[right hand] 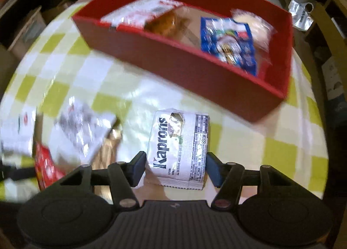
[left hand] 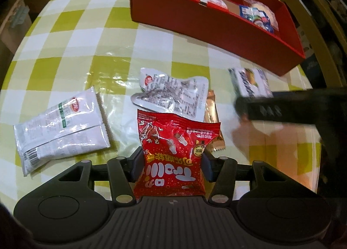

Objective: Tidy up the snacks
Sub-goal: 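Close the left tool on the Trolli bag while the right tool grasps the Kaprons packet, then lift the Trolli bag with the left tool while the right tool lifts the Kaprons packet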

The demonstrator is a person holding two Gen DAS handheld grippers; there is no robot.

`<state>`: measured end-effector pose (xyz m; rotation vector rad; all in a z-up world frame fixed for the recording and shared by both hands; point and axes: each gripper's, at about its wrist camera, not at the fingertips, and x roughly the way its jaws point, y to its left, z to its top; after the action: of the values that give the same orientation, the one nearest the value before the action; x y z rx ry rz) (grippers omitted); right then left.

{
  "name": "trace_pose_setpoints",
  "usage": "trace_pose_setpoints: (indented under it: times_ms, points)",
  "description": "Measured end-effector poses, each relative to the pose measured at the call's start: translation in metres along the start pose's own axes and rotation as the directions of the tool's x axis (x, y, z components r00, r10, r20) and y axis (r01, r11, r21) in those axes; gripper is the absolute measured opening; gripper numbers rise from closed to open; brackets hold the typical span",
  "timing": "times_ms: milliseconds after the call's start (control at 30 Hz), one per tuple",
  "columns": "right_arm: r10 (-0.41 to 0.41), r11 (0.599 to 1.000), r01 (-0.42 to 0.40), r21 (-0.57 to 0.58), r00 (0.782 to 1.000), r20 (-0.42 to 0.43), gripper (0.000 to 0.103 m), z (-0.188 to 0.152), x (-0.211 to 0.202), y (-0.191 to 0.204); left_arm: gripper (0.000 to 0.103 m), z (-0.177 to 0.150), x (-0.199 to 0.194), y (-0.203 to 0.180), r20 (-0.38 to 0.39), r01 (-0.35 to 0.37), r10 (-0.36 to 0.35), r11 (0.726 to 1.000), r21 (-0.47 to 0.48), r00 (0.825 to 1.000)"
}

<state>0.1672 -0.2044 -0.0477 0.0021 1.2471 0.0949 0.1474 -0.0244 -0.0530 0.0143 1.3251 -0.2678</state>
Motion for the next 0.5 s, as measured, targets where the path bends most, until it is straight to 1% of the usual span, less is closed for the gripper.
trace_pose_setpoints:
  times_ms: [100,167,267,300,333,367,400,433,500]
  points:
    - [0.001,1.000,-0.001,-0.013,1.000,-0.016,0.067,-0.018,-0.004,-0.003,0.062,-0.003,0.004,-0.001,-0.015,-0.003,0.003,1.000,0.003,1.000]
    - [-0.005,1.000,0.005,-0.018,1.000,-0.013,0.067,-0.027,-0.005,-0.003,0.064,-0.005,0.007,-0.003,-0.017,-0.012,0.012,1.000,0.007,1.000]
    - [-0.008,1.000,0.008,-0.014,1.000,-0.002,0.069,-0.025,-0.004,-0.003,0.076,-0.005,0.010,-0.006,-0.009,-0.038,0.038,0.999,0.011,0.999]
    - [-0.005,1.000,0.005,-0.008,1.000,0.003,0.071,-0.024,-0.003,-0.003,0.083,-0.005,0.011,-0.006,-0.005,-0.043,0.043,0.999,0.009,0.999]
    - [-0.007,1.000,0.007,-0.009,1.000,0.009,0.075,-0.025,-0.004,-0.004,0.086,-0.005,0.012,-0.006,-0.002,-0.047,0.047,0.999,0.007,0.999]
    - [-0.012,1.000,0.013,-0.015,1.000,0.015,0.080,-0.023,-0.002,-0.002,0.086,-0.005,0.014,-0.006,-0.003,-0.053,0.053,0.999,0.003,0.999]
    - [-0.019,1.000,0.019,-0.022,1.000,0.017,0.090,-0.022,0.002,0.001,0.086,-0.004,0.017,-0.006,-0.006,-0.057,0.057,0.998,-0.001,0.998]
    - [-0.024,0.999,0.024,-0.033,1.000,0.010,0.098,-0.021,0.005,0.004,0.086,-0.004,0.020,-0.005,-0.013,-0.060,0.060,0.998,-0.005,0.998]
    - [-0.048,0.998,0.048,-0.044,0.999,0.009,0.103,-0.022,0.010,0.005,0.086,-0.003,0.026,-0.002,-0.022,-0.070,0.070,0.997,-0.018,0.997]
